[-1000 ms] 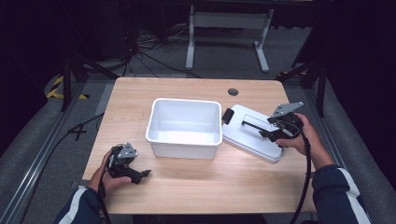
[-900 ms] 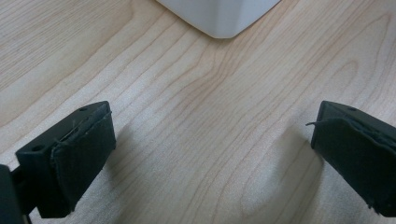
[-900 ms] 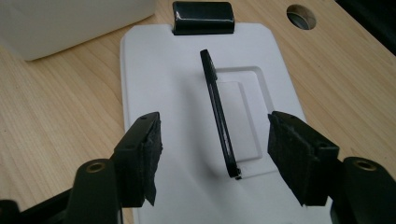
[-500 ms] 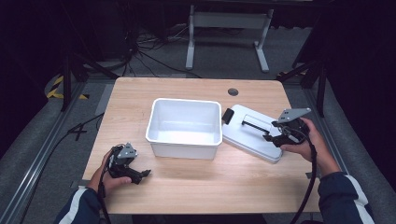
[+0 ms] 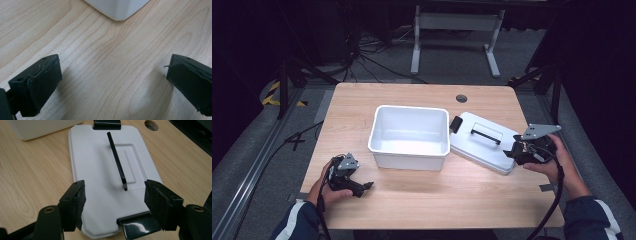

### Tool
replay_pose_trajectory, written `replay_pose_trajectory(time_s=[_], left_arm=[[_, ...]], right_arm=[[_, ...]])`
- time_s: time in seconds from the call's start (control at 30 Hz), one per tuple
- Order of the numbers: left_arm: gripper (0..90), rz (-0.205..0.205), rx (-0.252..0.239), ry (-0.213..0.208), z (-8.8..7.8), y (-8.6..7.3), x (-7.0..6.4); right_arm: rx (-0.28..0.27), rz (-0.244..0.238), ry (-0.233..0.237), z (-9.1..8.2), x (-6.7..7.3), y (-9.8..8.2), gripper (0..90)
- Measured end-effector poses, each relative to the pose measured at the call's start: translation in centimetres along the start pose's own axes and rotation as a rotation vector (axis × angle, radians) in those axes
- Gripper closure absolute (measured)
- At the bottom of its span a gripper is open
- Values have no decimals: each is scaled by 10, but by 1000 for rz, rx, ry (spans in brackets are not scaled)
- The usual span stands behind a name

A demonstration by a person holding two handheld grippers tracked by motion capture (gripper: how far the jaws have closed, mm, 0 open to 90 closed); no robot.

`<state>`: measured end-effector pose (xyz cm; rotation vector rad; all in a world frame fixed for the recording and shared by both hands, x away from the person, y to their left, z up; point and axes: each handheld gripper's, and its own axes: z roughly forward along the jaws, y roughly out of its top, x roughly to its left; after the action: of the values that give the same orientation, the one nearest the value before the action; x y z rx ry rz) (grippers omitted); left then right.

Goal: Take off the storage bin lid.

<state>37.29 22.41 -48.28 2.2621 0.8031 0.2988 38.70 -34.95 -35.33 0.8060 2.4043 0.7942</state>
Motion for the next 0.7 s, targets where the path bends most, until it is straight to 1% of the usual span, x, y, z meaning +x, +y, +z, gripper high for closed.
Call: replay_pose_trajectory(time_s=[0.03,0.07,0.13,0.2,0.3,0.37,0.5,0.57,0.7], left_arm=[[3,-2,1,-1,0,0,0],[3,-2,2,-1,0,0,0],[3,3,0,1,0,0,0],[3,0,2,0,0,0,0],[3,0,2,0,0,0,0],[3,1,2,1,0,0,0],[3,-2,2,-1,0,0,0],[3,-2,2,-1,0,0,0],[3,-1,2,-1,0,0,0]], right_arm=[[-4,-4,-3,-1,0,-2,336],[-4,1,0,-2,1,-4,335],[-5,3,-9,-4,2,-8,327],[-6,-3,-21,-6,3,-12,321],[-25,4,-35,-9,5,-19,322],[-31,7,-28,-10,6,-24,320],[-16,4,-32,-11,9,-33,309],[-13,-3,-25,-10,11,-38,308],[-15,-2,-32,-9,15,-46,309]])
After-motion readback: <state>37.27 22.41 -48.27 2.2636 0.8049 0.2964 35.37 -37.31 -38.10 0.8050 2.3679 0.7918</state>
